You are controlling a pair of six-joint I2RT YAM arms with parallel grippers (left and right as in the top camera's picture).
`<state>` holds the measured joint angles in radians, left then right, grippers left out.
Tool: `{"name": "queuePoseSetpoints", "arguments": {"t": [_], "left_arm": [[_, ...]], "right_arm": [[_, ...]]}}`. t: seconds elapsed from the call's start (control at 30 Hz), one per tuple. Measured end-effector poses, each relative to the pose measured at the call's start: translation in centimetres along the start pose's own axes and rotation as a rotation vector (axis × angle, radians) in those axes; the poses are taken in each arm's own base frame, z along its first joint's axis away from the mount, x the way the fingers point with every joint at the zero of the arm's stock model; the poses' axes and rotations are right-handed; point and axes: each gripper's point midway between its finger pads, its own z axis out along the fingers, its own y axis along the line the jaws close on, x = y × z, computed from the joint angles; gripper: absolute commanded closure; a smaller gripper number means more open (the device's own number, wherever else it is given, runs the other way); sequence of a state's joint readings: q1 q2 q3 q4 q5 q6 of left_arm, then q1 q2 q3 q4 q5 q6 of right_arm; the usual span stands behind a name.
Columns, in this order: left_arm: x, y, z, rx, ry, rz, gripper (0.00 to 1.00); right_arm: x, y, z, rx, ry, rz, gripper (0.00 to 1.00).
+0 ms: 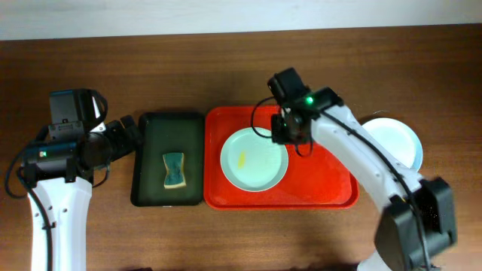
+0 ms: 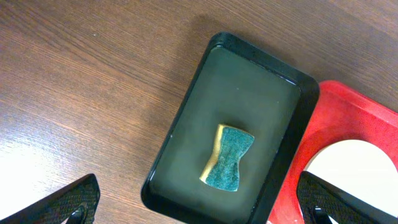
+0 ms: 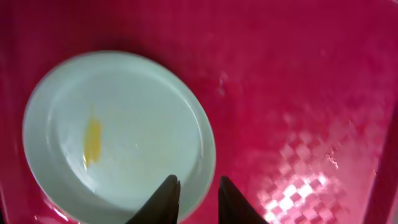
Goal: Clean dirty plates on tray and stack at the side
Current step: 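Grip the rim of the remaining plate with the right gripper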
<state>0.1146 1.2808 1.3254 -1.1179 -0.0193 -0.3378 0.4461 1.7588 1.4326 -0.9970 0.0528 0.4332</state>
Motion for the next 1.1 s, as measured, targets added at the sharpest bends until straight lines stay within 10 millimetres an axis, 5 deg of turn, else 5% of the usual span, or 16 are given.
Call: {"name": "queuePoseSetpoints", "arguments": {"t": [0.1,0.2,0.67,1.1], "left_arm": [[0.0,0.0,0.0,0.000,0.001,0.000,0.01],[0.0,0.0,0.0,0.000,0.000,0.000,0.01],[0.0,0.0,0.0,0.000,0.000,0.000,0.01],[0.0,0.0,0.0,0.000,0.001,0.000,0.01]], "right_arm": [[1.4,-0.8,-0.5,-0.025,-0.052,0.005,0.62],[2.1,-1.4,-0.2,-0.091,-0.009,0.064,0.72],[4.7,-1.7,6.1,-0.257,0.007,0.203,0.73],[4.7,-1.3,7.3,-0.269,-0.041,0.224,0.83]]}}
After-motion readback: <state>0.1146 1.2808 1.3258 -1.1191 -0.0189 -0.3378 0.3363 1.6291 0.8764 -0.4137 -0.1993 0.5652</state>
